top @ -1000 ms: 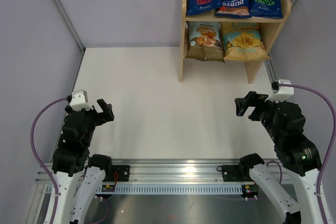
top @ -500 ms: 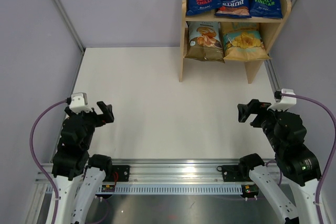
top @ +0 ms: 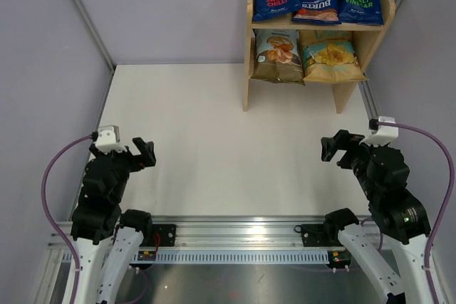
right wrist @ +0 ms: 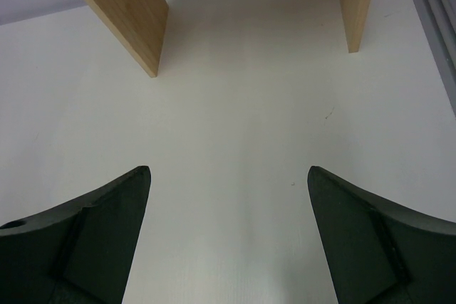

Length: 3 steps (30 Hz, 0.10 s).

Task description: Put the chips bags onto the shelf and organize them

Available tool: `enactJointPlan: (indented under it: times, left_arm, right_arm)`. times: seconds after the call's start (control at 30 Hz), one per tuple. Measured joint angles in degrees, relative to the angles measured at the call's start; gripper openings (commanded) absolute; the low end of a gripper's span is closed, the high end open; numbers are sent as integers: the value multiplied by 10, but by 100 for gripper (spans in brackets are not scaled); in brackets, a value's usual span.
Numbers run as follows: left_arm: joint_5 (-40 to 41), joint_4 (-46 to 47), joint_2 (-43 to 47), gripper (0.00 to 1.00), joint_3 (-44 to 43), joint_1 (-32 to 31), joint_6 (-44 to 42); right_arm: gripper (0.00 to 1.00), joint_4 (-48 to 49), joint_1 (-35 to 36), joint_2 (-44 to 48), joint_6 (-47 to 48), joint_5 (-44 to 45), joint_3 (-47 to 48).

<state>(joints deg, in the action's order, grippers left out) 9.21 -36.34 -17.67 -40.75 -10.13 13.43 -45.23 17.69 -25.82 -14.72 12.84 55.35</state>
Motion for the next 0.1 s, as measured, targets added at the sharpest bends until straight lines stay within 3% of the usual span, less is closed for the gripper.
enactJointPlan:
  times: [0.1]
  left_arm:
    - [0, 0, 0, 99, 0, 0, 0]
  right_arm:
    - [99, 0, 0, -7, 0, -1, 0]
